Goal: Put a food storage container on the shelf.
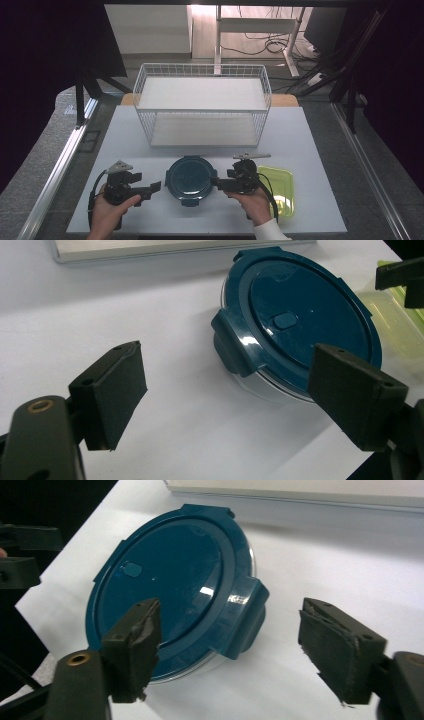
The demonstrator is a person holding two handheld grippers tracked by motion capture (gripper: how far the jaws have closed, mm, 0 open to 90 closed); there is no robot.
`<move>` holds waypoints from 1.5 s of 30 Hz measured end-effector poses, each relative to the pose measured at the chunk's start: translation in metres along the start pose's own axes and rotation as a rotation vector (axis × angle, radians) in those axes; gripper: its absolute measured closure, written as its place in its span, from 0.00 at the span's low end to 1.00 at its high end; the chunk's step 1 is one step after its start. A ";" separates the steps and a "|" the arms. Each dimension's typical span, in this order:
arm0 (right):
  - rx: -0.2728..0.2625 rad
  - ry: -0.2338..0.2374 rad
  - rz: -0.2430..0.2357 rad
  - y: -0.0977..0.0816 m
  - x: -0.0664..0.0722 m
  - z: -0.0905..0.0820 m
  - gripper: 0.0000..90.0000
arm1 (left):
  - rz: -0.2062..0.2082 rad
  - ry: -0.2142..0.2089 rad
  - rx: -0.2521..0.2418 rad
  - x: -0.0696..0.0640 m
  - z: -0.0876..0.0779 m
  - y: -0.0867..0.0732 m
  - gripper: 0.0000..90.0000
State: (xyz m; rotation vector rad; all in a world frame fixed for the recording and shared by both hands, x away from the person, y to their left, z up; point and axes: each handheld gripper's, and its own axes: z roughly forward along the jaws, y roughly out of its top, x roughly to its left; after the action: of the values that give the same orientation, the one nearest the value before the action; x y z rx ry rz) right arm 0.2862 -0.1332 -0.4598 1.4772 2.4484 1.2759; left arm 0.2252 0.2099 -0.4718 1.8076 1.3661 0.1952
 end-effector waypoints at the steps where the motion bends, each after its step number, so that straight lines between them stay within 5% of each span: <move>1: 0.003 0.002 -0.001 0.000 0.000 0.000 0.24 | -0.003 -0.002 0.005 0.001 0.000 0.000 0.17; 10: 0.011 0.025 0.003 0.003 0.005 0.005 0.20 | -0.058 -0.072 -0.039 -0.002 -0.004 0.004 0.12; 17: 0.038 0.052 0.066 0.009 0.002 0.020 0.16 | -0.141 -0.163 -0.022 0.007 0.014 0.012 0.11; 24: 0.071 0.055 0.105 0.011 0.001 0.034 0.13 | -0.206 -0.221 0.014 0.012 0.035 0.015 0.11; 45: 0.113 0.093 0.197 0.002 -0.005 0.054 0.10 | -0.283 -0.316 0.122 0.014 0.073 0.006 0.16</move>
State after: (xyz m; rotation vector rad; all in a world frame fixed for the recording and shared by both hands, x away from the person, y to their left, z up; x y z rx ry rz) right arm 0.3117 -0.1028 -0.4965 1.7651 2.5256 1.2833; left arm 0.2769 0.1837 -0.5193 1.6344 1.4064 -0.3177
